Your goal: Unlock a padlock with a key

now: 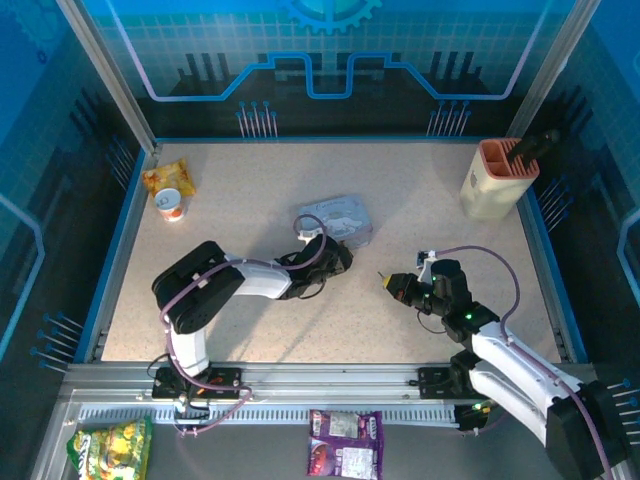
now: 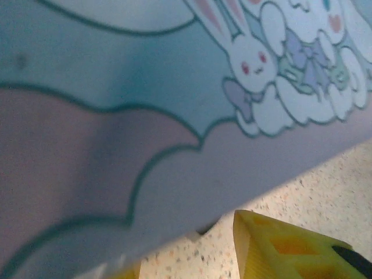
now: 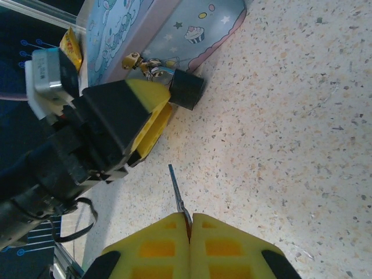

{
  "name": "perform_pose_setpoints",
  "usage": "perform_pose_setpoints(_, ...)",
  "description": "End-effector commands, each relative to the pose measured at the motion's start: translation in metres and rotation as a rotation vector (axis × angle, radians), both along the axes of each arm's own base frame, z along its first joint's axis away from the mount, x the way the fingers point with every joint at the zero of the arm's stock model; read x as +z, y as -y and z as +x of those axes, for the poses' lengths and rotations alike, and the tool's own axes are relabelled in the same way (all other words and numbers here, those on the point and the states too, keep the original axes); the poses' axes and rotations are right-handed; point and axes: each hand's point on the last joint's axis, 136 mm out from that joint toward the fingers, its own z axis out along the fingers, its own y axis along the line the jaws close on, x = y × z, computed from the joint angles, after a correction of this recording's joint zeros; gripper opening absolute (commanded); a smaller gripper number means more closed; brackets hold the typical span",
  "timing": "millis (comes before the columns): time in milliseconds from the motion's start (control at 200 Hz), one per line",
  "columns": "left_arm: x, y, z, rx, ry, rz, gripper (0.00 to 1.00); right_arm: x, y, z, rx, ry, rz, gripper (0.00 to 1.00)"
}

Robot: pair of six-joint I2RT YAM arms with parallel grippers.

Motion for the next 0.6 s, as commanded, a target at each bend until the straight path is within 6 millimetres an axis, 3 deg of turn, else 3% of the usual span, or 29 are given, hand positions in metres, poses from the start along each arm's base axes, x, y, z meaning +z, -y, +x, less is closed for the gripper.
perform_pose_setpoints(0, 0.005, 0.011, 0.017, -0.004, 0.043, 0.040, 0.45, -0.001, 0.000, -0.003, 0.012, 0.011, -0.008, 0.00)
perform_pose_setpoints(270, -0.014, 0.016, 0.029, -0.002, -0.014, 0.080, 0.42, -0.004, -0.001, -0.004, 0.022, -0.002, -0.007, 0.00)
perform_pose_setpoints(595, -0.010, 0.010, 0.032, 0.000, -0.006, 0.093, 0.21, -0.006, -0.004, -0.002, 0.038, -0.011, -0.018, 0.00)
